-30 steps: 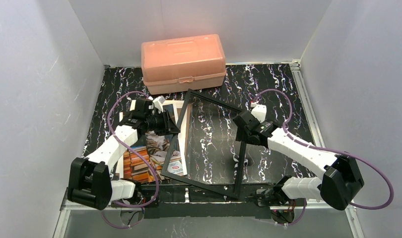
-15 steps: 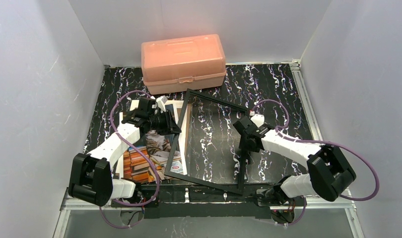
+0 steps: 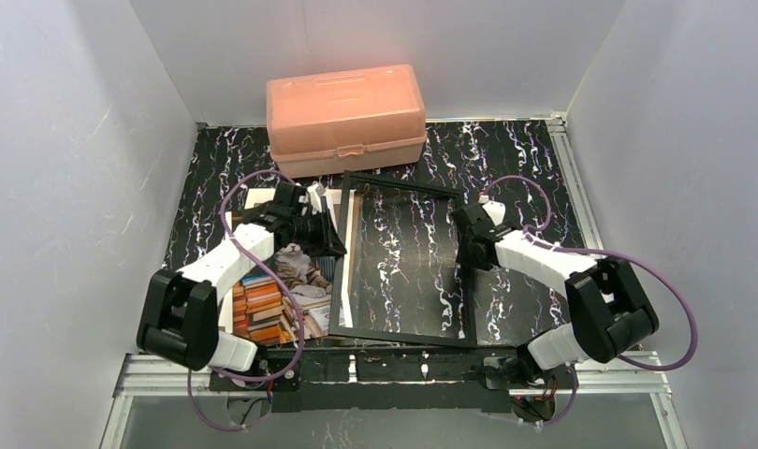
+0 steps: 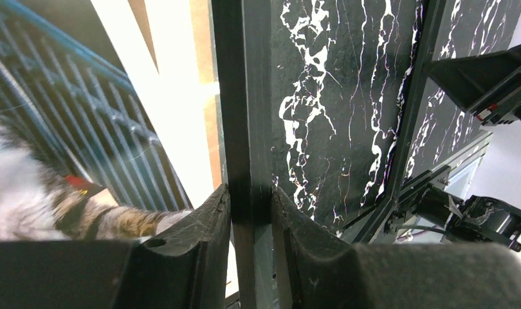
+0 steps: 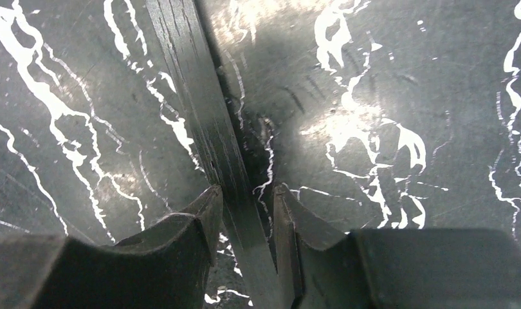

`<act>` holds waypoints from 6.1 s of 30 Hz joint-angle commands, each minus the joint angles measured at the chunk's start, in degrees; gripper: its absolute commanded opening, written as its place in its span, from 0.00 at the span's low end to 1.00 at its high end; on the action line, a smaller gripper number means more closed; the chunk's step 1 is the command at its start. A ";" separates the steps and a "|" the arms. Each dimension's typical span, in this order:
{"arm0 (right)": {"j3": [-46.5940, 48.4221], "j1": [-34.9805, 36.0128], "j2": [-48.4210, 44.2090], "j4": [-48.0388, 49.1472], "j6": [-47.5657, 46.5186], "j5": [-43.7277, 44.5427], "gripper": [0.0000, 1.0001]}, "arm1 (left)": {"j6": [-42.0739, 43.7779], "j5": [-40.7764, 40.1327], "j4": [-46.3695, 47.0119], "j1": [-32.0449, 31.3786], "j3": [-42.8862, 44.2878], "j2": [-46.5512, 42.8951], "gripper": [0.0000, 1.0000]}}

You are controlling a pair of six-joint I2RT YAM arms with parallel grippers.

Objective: Put the photo into the frame

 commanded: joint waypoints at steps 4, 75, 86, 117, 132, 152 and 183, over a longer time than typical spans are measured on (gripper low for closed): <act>0.93 -3.47 0.40 -2.55 -2.03 1.41 0.43 | 3.21 0.08 -2.23 -4.07 7.27 7.34 0.02; 22.23 12.75 4.04 0.03 -5.08 -3.47 0.72 | 47.36 8.44 -44.55 34.74 38.17 17.66 0.98; 46.41 29.30 32.02 6.73 -7.37 -11.24 0.62 | 54.65 2.82 -49.72 47.25 41.63 23.19 0.97; 34.35 23.54 32.82 12.85 1.22 -11.83 0.67 | 61.74 -9.72 -29.85 47.58 21.62 22.80 0.89; 35.91 23.57 36.57 9.60 8.56 -11.29 0.68 | 56.46 -9.79 -21.97 45.11 18.09 26.20 0.55; 28.29 20.20 28.40 28.59 16.44 -26.56 0.68 | 56.11 -9.03 -21.61 43.53 16.95 28.24 0.26; 29.55 22.51 30.98 15.96 16.43 -25.47 0.71 | 55.78 -6.98 -25.96 43.44 19.76 31.51 0.01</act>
